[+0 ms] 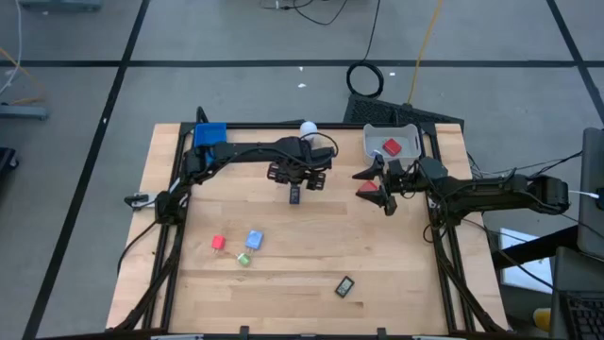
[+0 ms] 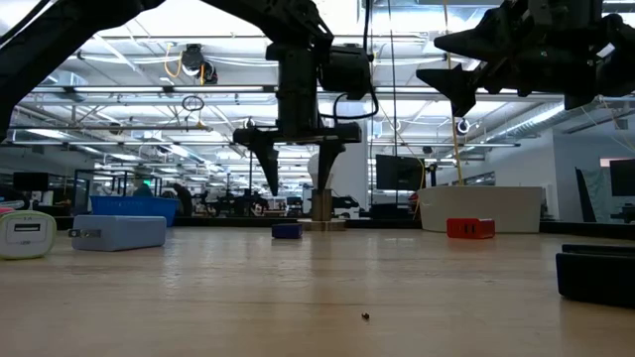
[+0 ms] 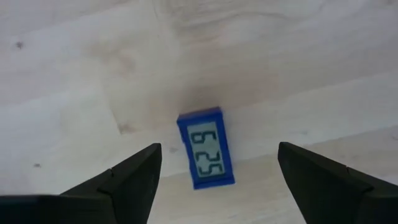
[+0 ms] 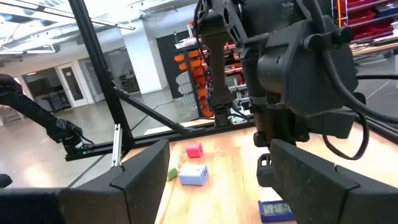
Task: Pick & Place Office items
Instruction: Put the blue digital clock into the blue bin
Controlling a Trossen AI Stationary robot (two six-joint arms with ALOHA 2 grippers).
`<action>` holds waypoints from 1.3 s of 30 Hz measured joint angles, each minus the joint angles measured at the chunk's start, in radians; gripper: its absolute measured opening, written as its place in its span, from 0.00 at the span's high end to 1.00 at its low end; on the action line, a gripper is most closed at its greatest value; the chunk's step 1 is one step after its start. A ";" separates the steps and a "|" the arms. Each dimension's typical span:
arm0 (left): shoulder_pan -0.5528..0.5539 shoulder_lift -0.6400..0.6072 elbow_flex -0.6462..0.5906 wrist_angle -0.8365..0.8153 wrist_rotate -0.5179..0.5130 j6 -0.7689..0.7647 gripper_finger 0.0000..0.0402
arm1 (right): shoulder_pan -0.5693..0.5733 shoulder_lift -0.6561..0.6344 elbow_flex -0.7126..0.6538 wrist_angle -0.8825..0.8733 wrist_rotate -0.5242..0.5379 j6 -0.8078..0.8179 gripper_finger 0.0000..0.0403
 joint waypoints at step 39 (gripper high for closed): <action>-0.009 -0.001 -0.153 0.125 0.078 -0.165 0.24 | 0.000 0.000 0.000 -0.008 0.002 -0.060 0.33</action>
